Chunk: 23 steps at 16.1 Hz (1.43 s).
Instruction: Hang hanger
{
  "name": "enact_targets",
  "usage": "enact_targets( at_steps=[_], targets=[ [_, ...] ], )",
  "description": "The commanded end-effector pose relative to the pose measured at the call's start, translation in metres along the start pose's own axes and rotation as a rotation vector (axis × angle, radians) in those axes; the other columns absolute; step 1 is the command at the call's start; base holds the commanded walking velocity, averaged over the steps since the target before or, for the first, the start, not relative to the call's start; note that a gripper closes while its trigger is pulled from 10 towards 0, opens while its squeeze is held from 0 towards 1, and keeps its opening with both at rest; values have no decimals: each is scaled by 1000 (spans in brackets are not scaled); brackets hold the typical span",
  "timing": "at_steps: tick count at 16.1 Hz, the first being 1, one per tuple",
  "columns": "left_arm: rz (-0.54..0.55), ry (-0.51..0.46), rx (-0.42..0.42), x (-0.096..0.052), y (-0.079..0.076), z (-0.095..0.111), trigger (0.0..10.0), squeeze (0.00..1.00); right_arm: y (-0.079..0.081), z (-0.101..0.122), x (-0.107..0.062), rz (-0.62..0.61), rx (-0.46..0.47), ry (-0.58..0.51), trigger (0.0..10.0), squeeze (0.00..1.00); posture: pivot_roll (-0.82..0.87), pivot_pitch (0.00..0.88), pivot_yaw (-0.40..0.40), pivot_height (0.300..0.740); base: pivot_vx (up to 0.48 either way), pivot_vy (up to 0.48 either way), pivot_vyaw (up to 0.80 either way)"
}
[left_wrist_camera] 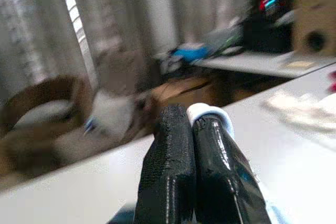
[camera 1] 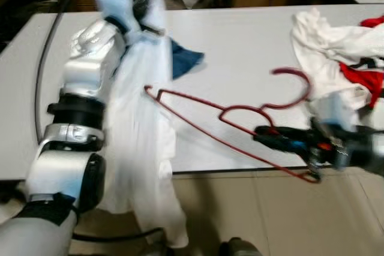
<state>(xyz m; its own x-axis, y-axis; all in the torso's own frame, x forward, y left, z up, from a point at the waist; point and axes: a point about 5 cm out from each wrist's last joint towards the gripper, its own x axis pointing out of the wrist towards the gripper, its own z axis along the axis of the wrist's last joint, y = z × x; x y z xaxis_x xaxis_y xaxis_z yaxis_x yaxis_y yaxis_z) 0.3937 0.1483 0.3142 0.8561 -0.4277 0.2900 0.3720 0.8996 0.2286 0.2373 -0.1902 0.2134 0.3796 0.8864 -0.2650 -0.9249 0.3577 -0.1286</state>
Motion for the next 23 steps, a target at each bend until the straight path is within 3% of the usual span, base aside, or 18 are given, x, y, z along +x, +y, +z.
enact_targets(
  at_steps=[1,2,7,9,10,12,14,15,16,17,20,23],
  targets=[
    [-1,-69,12,-7,10,21,10000,0,-2,0,13,5,-23,-8,10000,0,-67,111,40,740,0,0,0],
    [-8,-80,6,-7,10,24,10000,0,-3,0,16,9,-23,-13,10000,0,-67,111,40,740,0,0,0],
    [-72,-144,-29,-11,-4,47,10000,0,-16,-6,64,63,-36,-22,10000,0,-61,118,35,740,0,0,0],
    [-94,-224,-109,-14,-3,71,10000,0,-40,-12,87,1,-82,33,10000,0,-57,118,34,740,0,0,0],
    [-126,-281,-155,-16,-4,87,10000,0,-61,-8,96,-98,-140,50,10000,0,-55,117,34,740,0,0,0],
    [-198,-388,-220,-24,-8,114,10000,0,-97,27,106,-303,-230,-20,10000,0,-52,117,30,740,0,0,0],
    [-235,-490,-280,-31,-6,136,10000,0,-131,87,96,-550,-309,-197,10000,0,-47,118,24,740,0,0,0],
    [-248,-556,-324,-37,-2,147,10000,0,-144,133,75,-669,-279,-415,10000,0,-46,119,18,740,0,0,0],
    [-238,-605,-363,-42,6,155,10000,0,-150,168,57,-737,-324,-545,10000,0,-46,119,18,740,0,0,0],
    [-211,-627,-389,-47,13,157,10000,0,-152,184,48,-790,-405,-570,10000,0,-50,120,14,740,0,0,0],
    [-172,-615,-404,-49,18,150,10000,0,-151,178,56,-784,-497,-521,10000,0,-54,125,16,740,0,0,0],
    [-125,-499,-355,-47,15,126,10000,0,-148,115,87,-628,-489,-314,10000,0,-48,126,19,740,0,0,0]
  ],
)
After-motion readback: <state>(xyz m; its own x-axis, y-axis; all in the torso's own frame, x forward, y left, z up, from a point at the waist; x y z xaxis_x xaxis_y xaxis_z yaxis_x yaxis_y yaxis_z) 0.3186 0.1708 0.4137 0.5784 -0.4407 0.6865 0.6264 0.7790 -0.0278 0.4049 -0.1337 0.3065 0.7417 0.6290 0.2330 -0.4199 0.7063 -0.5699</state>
